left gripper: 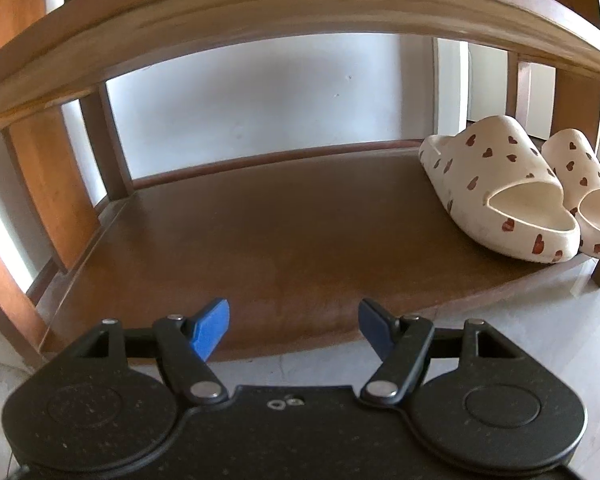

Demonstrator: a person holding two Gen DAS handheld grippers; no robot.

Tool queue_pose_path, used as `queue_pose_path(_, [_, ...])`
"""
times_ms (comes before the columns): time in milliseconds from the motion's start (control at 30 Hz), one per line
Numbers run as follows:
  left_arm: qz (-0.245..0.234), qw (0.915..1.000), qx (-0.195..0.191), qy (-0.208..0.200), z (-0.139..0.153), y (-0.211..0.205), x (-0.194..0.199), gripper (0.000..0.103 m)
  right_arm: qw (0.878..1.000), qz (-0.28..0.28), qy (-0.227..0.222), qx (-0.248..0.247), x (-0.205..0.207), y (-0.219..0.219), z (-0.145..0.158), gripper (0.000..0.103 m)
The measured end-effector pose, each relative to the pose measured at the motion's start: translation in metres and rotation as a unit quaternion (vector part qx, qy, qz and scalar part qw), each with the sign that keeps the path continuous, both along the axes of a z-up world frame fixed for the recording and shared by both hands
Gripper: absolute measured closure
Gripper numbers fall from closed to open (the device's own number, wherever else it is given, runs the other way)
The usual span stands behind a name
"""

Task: Organize scattered shoes
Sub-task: 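Open the right gripper to release the white slides and withdraw, then move the right gripper to the orange slides and grasp both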

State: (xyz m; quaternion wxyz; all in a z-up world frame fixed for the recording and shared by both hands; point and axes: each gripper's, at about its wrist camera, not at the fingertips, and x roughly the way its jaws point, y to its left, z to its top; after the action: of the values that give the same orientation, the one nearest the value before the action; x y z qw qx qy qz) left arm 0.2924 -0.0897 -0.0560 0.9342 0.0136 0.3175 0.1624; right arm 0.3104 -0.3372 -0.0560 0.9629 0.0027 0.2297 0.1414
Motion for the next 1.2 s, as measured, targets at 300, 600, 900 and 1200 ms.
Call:
queue_pose_path(300, [0.011, 0.9999, 0.001, -0.002, 0.002, 0.015, -0.017, 0.031, 0.980, 0.149, 0.130, -0.012, -0.058, 0.029, -0.008, 0.059])
queue_pose_path(600, [0.003, 1.0000, 0.002, 0.006, 0.005, 0.026, -0.051, 0.031, 0.883, 0.338, 0.314, -0.086, -0.142, 0.061, -0.013, 0.066])
queue_pose_path(900, [-0.006, 0.9999, 0.000, 0.009, 0.012, 0.033, -0.077, 0.031, 0.860, 0.281, 0.405, -0.132, -0.155, 0.101, -0.036, 0.053])
queue_pose_path(1200, [0.004, 0.9998, -0.018, 0.012, 0.011, 0.042, -0.086, 0.031, 0.827, 0.336, 0.403, -0.201, -0.154, 0.122, -0.038, 0.079])
